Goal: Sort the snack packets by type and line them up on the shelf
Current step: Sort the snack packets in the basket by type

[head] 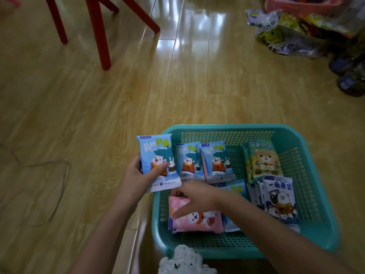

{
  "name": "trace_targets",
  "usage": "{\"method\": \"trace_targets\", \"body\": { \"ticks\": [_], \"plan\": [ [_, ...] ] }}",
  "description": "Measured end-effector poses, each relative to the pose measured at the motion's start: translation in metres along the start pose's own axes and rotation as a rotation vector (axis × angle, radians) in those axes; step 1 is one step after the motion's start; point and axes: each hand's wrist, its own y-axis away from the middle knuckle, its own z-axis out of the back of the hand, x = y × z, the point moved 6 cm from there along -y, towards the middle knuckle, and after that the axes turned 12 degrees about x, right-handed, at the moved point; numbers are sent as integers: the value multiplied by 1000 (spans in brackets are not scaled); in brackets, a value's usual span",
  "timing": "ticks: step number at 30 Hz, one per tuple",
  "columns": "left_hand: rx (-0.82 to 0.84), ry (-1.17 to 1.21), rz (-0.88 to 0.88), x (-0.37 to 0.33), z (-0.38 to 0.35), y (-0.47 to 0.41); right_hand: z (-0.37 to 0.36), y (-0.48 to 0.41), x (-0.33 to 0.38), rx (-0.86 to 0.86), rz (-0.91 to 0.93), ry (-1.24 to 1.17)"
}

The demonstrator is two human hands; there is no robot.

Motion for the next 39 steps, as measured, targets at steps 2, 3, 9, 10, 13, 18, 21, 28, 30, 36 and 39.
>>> {"method": "trace_targets", "body": {
  "ticks": [2,3,9,10,13,18,21,28,30,36,39],
  "plan": [
    [6,10,0,0,-1,1,-4,1,3,-58,47,72],
    [16,12,2,0,-3,1,-4,3,6,-105,65,128],
    [75,132,28,2,-31,-3,4,27,-9,-316,83,71],
    [90,145,45,2,-39,-5,11,37,-17,-374,53,3],
    [122,120,91,0,-66,-10,29,74,-45,-511,-35,-146],
    [320,-117,96,-2,-114,-12,46,139,-92,-707,-200,-271],
    [443,-162,123,7,-138,-9,47,169,-114,-780,-264,-332],
    [492,-540,230,47,-174,8,38,196,-128,-827,-357,-332],
    [480,-731,206,43,-174,9,37,195,-128,-810,-360,-316],
    [465,-1287,71,28,-174,4,45,171,-117,-731,-361,-264],
    [208,-1120,-55,5,-148,-7,50,144,-109,-658,-385,-226]
  ]
}}
